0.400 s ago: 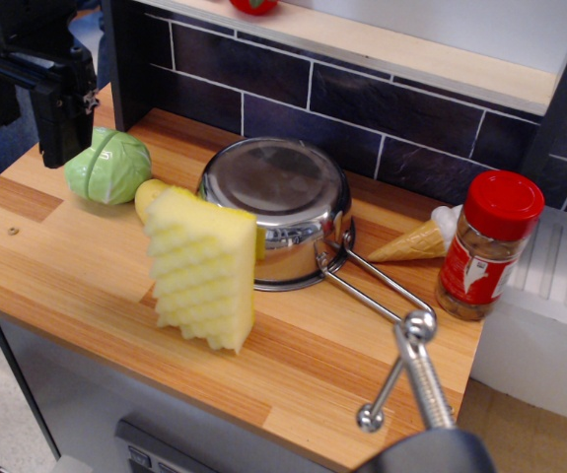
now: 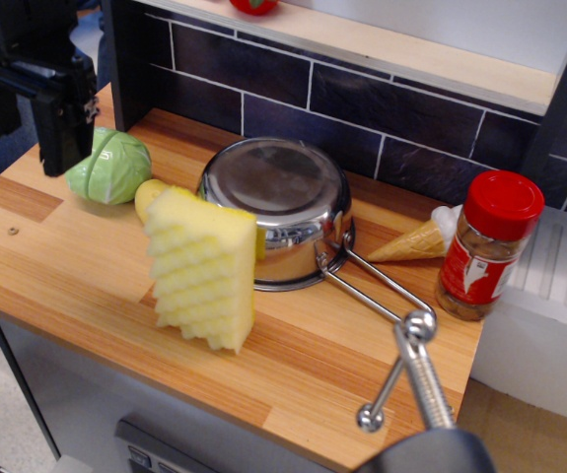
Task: Wipe pot with sponge
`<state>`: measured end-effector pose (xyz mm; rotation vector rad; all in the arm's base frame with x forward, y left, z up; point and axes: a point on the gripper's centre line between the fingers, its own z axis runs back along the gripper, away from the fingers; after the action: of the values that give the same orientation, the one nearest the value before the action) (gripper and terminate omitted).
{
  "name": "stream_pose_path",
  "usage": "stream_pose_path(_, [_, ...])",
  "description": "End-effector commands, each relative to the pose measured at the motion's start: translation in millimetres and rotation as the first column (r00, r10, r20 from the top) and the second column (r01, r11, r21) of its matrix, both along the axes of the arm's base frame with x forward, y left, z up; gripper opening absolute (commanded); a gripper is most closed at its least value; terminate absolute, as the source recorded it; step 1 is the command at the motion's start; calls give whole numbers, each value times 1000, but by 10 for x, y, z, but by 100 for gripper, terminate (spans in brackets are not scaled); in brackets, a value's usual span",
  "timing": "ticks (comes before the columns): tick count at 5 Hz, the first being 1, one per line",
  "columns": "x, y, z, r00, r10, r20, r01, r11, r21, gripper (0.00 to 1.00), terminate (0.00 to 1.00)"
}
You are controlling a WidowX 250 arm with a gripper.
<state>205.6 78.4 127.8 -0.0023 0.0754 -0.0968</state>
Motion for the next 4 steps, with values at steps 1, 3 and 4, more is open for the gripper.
stream_pose_path(1, [325, -198, 322, 898, -432, -78, 431, 902, -32, 100, 0])
stream_pose_path(3, [228, -609, 371, 574, -818, 49, 809, 556, -192, 100, 0])
stream_pose_path(4, [143, -763, 383, 351, -933, 76, 929, 337, -154, 100, 0])
